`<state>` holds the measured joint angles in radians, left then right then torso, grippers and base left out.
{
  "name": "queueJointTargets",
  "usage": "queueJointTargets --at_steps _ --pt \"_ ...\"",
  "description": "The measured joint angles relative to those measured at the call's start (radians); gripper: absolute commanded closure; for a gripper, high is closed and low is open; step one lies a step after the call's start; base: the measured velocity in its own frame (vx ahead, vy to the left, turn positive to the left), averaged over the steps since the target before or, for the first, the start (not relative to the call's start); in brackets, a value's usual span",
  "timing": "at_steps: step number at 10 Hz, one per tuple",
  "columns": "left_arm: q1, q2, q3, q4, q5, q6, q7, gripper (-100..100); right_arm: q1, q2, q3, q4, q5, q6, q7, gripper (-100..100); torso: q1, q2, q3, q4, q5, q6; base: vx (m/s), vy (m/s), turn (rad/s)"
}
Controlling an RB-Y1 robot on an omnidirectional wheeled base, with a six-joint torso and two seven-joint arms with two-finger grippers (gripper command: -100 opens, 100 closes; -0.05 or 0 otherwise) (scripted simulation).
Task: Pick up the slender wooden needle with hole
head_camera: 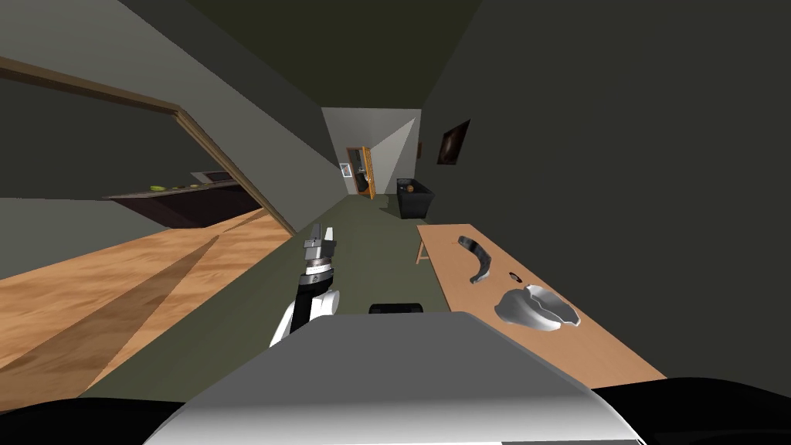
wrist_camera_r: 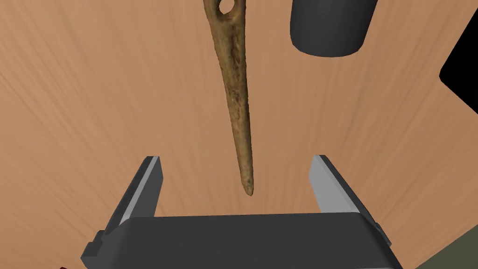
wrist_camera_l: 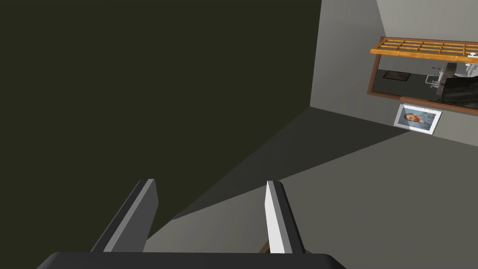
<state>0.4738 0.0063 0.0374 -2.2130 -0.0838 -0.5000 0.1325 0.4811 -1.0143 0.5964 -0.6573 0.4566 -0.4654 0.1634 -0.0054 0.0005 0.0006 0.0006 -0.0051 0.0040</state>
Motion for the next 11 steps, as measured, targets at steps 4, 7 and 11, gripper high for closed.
queueJointTargets --at_steps 4,7,11 --pt "0.000 0.000 0.000 0.000 0.000 0.000 0.000 0 -0.015 -0.005 -0.054 0.033 -0.093 0.044 -0.018 -100 -0.003 0.000 0.000 0.000 -0.001 0.000 -0.014 0.041 -0.007" --pt "0.000 0.000 0.000 0.000 0.000 0.000 0.000 0 -0.010 -0.018 -0.078 0.007 -0.150 0.098 -0.045 -100 -0.003 -0.001 0.000 0.000 -0.001 0.000 -0.007 0.043 -0.006" --pt "0.000 0.000 0.000 0.000 0.000 0.000 0.000 0 -0.014 -0.017 -0.141 0.002 -0.260 0.188 -0.078 -100 -0.003 0.000 0.000 0.000 -0.001 0.000 -0.019 0.042 -0.007"
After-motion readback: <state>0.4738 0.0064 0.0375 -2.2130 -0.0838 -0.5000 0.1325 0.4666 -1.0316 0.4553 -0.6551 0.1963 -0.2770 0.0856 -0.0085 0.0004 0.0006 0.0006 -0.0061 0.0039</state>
